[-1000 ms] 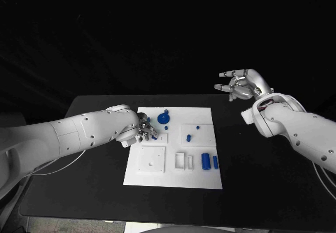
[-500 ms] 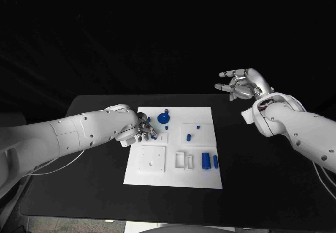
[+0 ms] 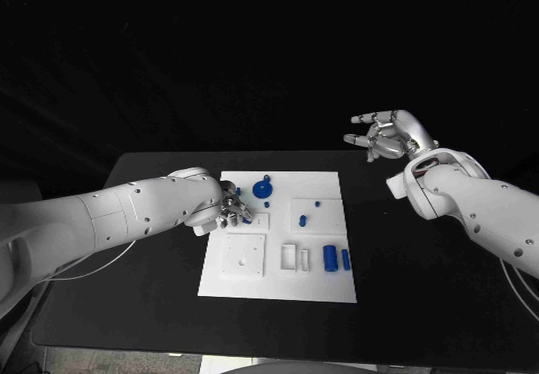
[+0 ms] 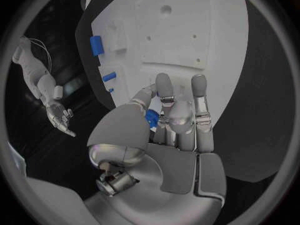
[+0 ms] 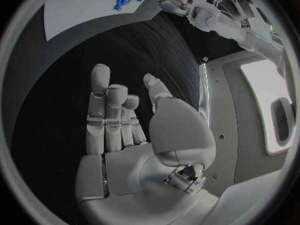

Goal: Assemble the parts on the task board

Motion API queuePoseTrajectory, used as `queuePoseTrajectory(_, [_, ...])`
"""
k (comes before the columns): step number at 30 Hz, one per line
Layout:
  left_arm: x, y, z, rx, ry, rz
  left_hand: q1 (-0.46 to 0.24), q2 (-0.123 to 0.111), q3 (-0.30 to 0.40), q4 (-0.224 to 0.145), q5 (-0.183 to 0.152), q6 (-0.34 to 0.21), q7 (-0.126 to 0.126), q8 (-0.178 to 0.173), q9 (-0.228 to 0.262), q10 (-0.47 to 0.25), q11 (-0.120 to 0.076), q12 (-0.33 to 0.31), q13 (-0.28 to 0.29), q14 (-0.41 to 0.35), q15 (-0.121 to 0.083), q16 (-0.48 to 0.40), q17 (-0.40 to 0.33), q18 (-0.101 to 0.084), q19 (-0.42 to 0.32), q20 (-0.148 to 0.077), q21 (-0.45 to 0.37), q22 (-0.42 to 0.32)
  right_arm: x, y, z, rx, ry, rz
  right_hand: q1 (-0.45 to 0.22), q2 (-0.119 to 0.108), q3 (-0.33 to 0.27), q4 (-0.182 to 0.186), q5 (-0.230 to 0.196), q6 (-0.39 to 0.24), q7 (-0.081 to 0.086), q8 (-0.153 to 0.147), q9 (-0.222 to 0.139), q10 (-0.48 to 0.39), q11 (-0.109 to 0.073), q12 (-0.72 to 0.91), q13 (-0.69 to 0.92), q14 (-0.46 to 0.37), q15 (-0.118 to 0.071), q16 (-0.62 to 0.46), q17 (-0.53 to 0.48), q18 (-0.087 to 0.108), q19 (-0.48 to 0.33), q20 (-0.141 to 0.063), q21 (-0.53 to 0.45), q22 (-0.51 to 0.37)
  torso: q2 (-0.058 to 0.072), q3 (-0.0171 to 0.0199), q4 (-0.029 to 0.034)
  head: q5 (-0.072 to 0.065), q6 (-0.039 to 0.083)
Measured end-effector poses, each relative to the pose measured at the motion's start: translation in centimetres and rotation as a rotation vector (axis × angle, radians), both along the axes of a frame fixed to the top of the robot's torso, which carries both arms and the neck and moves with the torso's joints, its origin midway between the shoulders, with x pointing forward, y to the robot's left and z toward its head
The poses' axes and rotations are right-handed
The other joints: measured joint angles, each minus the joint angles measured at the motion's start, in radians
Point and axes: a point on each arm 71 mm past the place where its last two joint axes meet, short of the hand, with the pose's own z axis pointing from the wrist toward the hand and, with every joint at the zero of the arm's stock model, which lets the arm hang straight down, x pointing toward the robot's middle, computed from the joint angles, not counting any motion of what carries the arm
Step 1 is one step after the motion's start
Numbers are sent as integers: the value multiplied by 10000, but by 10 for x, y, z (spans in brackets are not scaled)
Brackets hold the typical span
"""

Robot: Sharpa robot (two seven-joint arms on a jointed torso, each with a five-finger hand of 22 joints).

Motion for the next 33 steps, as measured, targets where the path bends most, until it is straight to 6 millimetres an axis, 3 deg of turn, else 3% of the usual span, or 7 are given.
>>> queuePoseTrajectory(7, [0,-2,0,64,-19,-67,-2,-1,-86,85,-272,0,0,-2,372,0,0,44,-15,8,8,2,-1,0,35,35,-128,100,0,0,0,14,12,-1,0,0,0,0,23,-2,-2,0,0,1,0,0,0,0,0,0,-1,-4,0,0,0,-14,0,2,-5,-4,2])
queuePoseTrajectory(15, [1,-3,-1,137,-22,-97,-56,57,-125,208,-381,0,0,-39,1198,0,0,44,-14,8,8,45,24,0,71,72,-195,128,0,1,0,34,23,2,1,-1,0,1,73,-6,-6,0,0,1,1,0,1,0,0,0,8,26,0,0,-1,-25,-2,1,-11,-28,18])
queuePoseTrajectory(20, [2,-4,-1,170,-13,-114,-52,61,-166,251,-397,0,0,2,1311,0,0,95,-14,8,9,84,43,0,71,71,-234,127,1,1,-1,45,30,3,1,-1,0,0,120,-6,-6,0,0,1,0,0,1,0,0,0,8,79,0,0,36,-42,-3,6,-16,-59,19])
queuePoseTrajectory(24, [2,-5,-1,189,-6,-130,-24,142,-239,335,-743,0,0,2,1388,0,0,112,-14,8,9,84,43,0,107,108,-269,127,1,1,-1,55,38,0,1,-1,0,0,120,-7,-7,0,0,1,1,0,2,0,0,0,7,80,0,0,36,-42,-3,6,-18,-87,18])
queuePoseTrajectory(33, [3,-5,-1,231,46,-180,40,204,-361,473,-970,0,0,0,1517,0,1,112,-25,8,9,84,-44,-1,143,143,-379,126,1,1,-1,71,58,-14,1,-1,0,0,120,-7,-7,0,0,1,1,0,2,0,0,0,6,78,0,0,35,-41,-3,4,-9,-135,10])
